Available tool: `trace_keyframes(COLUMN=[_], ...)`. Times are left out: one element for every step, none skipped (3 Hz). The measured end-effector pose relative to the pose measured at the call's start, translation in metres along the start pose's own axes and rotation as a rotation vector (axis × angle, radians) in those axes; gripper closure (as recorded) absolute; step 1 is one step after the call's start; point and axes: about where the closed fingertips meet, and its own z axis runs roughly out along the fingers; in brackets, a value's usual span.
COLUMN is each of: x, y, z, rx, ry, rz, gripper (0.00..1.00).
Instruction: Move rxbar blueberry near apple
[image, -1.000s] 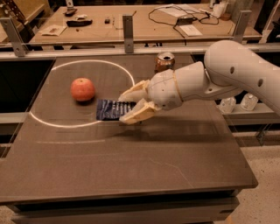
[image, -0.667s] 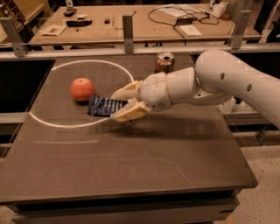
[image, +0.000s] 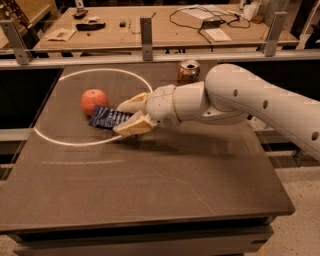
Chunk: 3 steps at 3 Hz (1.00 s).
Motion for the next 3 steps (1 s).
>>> trace_keyframes(x=[0.004,0.006,0.013], y=[-0.007,-0.010,-0.010], z=[0.017,0.031,0.040], rx=[0.023,0.026,0.003], ry=[0.012,0.009,0.013], rz=[0.021,0.034,0.050], gripper=[1.00,1.00,1.00])
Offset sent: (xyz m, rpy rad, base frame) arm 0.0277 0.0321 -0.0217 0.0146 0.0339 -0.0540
